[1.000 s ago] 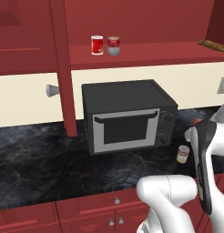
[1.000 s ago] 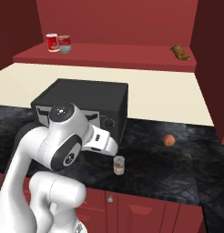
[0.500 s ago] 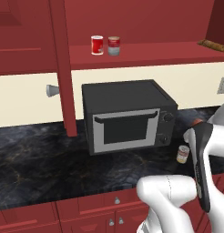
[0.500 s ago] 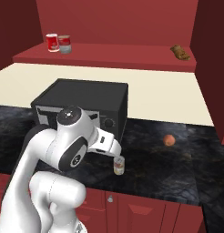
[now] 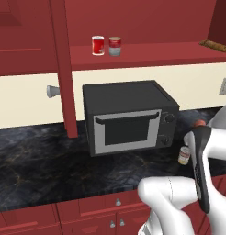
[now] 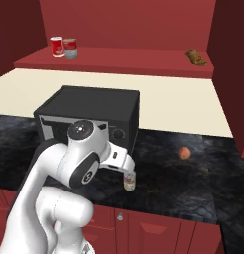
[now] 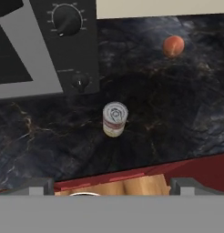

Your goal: Pick the cans from the counter and place them in their designated side in the cabinet.

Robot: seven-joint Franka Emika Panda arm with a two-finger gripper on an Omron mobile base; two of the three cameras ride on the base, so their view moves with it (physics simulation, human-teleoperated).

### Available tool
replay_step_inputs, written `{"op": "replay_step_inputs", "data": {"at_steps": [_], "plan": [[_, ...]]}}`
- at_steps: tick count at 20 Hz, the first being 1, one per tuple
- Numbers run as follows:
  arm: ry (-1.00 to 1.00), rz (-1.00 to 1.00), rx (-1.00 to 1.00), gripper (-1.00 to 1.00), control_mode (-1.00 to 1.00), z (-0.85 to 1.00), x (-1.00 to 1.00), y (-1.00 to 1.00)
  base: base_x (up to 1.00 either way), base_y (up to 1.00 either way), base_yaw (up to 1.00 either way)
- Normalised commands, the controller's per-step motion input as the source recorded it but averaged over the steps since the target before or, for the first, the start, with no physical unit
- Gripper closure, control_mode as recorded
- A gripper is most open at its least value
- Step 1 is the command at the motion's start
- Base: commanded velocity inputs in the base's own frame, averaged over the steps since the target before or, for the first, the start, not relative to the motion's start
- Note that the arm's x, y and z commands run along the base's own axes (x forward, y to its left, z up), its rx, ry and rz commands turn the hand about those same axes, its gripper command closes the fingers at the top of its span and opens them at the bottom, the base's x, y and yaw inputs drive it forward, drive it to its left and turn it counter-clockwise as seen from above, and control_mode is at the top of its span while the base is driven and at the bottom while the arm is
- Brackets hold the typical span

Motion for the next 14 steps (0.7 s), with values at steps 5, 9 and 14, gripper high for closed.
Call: {"op": "replay_step_inputs", "data": {"at_steps": [5,9,14], "plan": [[0.00,0.00,0.00,-1.00,-1.00,-0.17,0.10,-0.02,0.00,0.00,0.00],[0.00,0.00,0.00,-1.00,-1.00,-0.15,0.13,0.00,0.00,0.00,0.00],[0.00,0.00,0.00,-1.00,-1.00,-0.16,0.12,-0.02,0.00,0.00,0.00]]}}
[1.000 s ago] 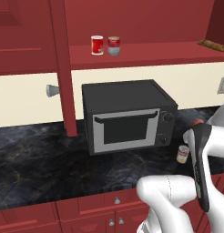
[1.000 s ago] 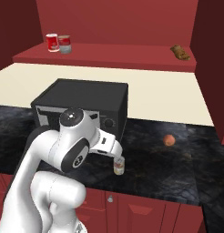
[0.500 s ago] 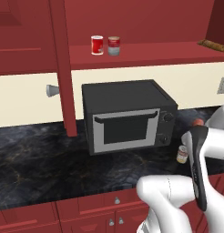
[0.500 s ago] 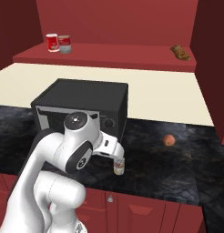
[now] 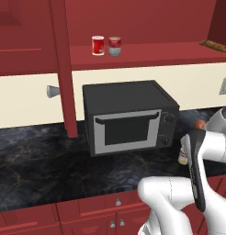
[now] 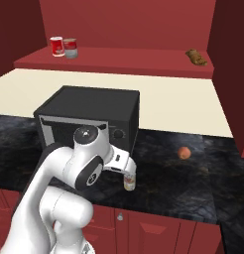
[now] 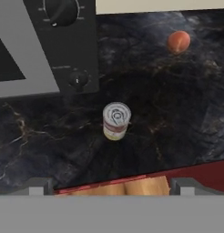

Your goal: Pick the cans from the counter and place them in their designated side in the cabinet.

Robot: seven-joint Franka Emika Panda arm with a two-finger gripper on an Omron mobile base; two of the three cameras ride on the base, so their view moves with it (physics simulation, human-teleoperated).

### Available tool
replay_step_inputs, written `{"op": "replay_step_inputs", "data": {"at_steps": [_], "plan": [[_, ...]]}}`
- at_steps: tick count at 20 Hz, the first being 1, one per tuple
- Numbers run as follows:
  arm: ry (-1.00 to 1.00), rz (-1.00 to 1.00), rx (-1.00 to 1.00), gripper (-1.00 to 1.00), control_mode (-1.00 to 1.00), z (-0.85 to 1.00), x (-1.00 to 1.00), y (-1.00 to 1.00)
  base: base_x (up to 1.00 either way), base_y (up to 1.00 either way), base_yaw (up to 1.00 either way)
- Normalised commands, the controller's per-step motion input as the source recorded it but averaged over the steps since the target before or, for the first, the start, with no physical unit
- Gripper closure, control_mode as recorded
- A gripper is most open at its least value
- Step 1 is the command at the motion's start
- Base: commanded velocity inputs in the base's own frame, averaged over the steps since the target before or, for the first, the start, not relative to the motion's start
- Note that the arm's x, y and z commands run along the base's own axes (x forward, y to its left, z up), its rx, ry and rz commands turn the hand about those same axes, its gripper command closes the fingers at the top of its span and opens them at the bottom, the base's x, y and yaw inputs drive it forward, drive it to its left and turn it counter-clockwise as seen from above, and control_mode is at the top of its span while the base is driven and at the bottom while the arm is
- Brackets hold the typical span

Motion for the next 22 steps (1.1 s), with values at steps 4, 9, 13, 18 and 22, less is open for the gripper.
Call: {"op": "replay_step_inputs", "data": {"at_steps": [4,9,13,18,22], "plan": [[0.00,0.00,0.00,-1.00,-1.00,-0.17,0.14,-0.03,0.00,0.00,0.00],[0.00,0.00,0.00,-1.00,-1.00,-0.17,0.15,-0.05,0.00,0.00,0.00],[0.00,0.00,0.00,-1.00,-1.00,-0.16,0.16,-0.08,0.00,0.00,0.00],[0.00,0.00,0.00,-1.00,-1.00,-0.17,0.18,-0.06,0.00,0.00,0.00],[0.00,0.00,0.00,-1.00,-1.00,-0.16,0.18,-0.06,0.00,0.00,0.00]]}}
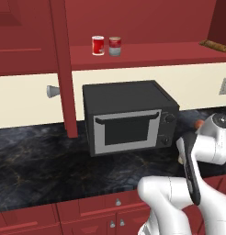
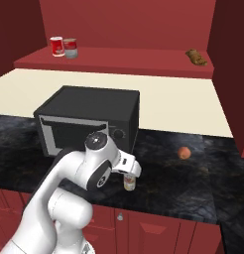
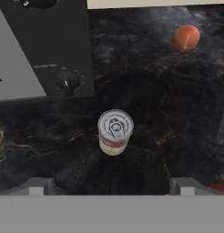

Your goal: Pick the cans from the counter and place them in their designated side in the cabinet.

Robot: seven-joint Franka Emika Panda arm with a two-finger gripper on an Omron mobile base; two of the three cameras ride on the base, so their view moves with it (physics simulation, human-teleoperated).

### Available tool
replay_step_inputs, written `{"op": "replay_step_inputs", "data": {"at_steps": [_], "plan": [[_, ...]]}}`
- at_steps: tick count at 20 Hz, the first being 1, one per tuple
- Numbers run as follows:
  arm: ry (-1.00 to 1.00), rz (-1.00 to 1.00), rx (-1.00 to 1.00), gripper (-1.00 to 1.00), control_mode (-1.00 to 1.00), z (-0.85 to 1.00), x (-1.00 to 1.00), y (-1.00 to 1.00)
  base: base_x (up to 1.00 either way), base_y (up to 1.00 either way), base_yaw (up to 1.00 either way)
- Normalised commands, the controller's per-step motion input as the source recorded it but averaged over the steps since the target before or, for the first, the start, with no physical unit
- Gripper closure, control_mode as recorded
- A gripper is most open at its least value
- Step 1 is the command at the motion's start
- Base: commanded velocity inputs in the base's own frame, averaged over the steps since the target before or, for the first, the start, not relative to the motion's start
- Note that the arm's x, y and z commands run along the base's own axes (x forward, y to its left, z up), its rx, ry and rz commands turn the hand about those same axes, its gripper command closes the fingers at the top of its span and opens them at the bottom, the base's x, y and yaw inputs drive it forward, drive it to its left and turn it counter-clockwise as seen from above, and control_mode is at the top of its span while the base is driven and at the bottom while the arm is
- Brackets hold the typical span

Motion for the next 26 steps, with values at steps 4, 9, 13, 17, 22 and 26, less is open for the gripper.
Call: {"op": "replay_step_inputs", "data": {"at_steps": [4,9,13,17,22,26], "plan": [[0.00,0.00,0.00,-1.00,-1.00,-0.17,0.14,-0.06,0.00,0.00,0.00],[0.00,0.00,0.00,-1.00,-1.00,-0.18,0.10,-0.06,0.00,0.00,0.00],[0.00,0.00,0.00,-1.00,-1.00,-0.20,0.11,-0.03,0.00,0.00,0.00],[0.00,0.00,0.00,-1.00,-1.00,-0.17,0.16,-0.01,0.00,0.00,0.00],[0.00,0.00,0.00,-1.00,-1.00,-0.13,0.21,0.00,0.00,0.00,0.00],[0.00,0.00,0.00,-1.00,-1.00,-0.14,0.17,-0.05,0.00,0.00,0.00]]}}
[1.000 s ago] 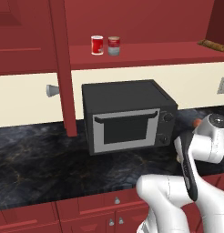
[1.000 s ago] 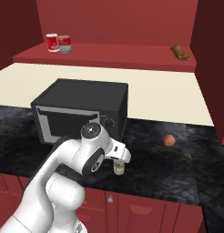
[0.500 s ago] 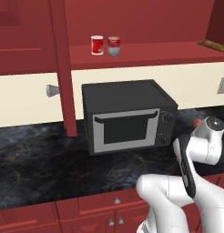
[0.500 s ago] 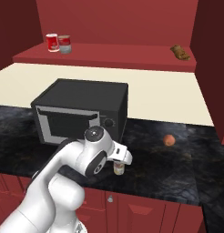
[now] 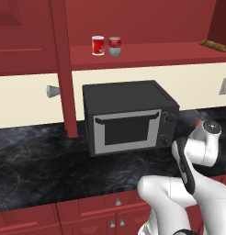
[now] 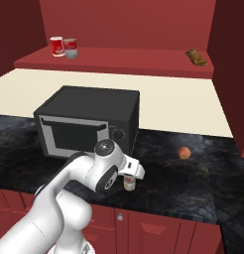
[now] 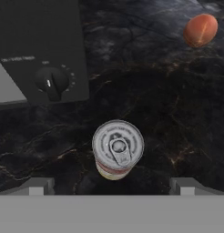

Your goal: Pick the cans from the counter and place them in their designated side in the cabinet.

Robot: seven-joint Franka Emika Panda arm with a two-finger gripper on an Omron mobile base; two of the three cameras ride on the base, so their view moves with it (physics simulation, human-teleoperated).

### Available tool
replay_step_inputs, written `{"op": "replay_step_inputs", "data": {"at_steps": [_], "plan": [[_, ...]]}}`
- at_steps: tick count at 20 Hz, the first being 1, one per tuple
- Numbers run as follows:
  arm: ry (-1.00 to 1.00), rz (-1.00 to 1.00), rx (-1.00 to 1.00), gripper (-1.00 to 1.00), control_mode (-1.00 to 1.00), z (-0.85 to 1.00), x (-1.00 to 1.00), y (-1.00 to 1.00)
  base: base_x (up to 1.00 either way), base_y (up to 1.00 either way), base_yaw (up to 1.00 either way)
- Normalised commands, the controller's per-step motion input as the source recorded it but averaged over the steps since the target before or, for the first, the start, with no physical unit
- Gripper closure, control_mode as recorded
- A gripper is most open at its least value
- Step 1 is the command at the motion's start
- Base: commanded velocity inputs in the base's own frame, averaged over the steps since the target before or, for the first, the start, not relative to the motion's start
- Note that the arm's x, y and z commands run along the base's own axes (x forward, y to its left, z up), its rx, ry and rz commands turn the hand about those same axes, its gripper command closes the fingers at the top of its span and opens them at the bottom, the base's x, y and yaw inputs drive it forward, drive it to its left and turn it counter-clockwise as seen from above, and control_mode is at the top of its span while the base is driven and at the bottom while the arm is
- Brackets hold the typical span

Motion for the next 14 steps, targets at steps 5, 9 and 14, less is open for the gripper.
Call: {"op": "replay_step_inputs", "data": {"at_steps": [5,9,14], "plan": [[0.00,0.00,0.00,-1.00,-1.00,-0.17,0.17,-0.05,0.00,0.00,0.00],[0.00,0.00,0.00,-1.00,-1.00,-0.16,0.17,-0.08,0.00,0.00,0.00],[0.00,0.00,0.00,-1.00,-1.00,-0.15,0.17,-0.08,0.00,0.00,0.00]]}}
